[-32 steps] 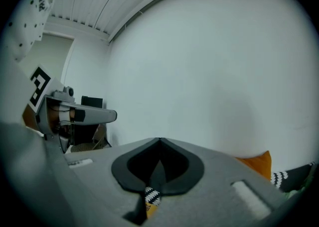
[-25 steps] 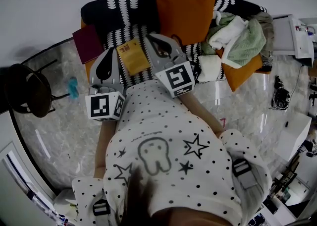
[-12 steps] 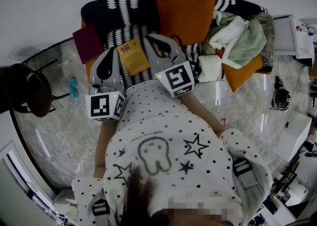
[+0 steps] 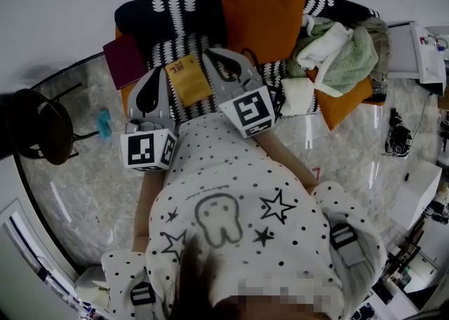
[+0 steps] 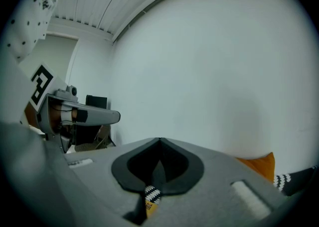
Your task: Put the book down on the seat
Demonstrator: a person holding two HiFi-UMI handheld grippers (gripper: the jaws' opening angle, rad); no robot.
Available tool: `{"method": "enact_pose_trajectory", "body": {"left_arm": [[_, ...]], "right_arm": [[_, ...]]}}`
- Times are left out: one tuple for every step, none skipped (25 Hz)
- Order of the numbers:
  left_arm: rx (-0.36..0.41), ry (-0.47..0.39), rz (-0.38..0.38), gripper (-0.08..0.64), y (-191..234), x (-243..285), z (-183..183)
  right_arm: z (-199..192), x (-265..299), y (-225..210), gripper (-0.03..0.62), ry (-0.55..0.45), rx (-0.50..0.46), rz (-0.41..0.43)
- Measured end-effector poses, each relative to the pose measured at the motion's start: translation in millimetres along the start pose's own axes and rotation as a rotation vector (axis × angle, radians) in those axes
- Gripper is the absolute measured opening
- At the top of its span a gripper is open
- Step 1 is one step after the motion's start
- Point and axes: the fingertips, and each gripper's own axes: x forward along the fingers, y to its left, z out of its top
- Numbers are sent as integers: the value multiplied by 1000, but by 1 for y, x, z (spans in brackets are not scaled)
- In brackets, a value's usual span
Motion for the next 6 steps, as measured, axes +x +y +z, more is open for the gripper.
{"method": "enact_pose_trajectory", "body": {"left_arm": [[-1, 0, 1, 0, 0, 0, 0], [-1, -1, 2, 0, 0, -1, 0], [-1, -1, 3, 0, 0, -1, 0], [-2, -2, 4, 0, 0, -1, 0], [-2, -2, 5, 0, -1, -2, 0], [-2, -3, 5, 0, -1, -2, 0]], "right_arm": [[0, 0, 0, -3, 0, -1, 0], [0, -1, 0, -3, -1, -2, 1], [0, -1, 0, -3, -1, -3, 1], [0, -1, 0, -3, -1, -4, 2], [0, -2, 1, -3, -1, -4, 2], [0, -2, 1, -3, -1, -4, 3]]}}
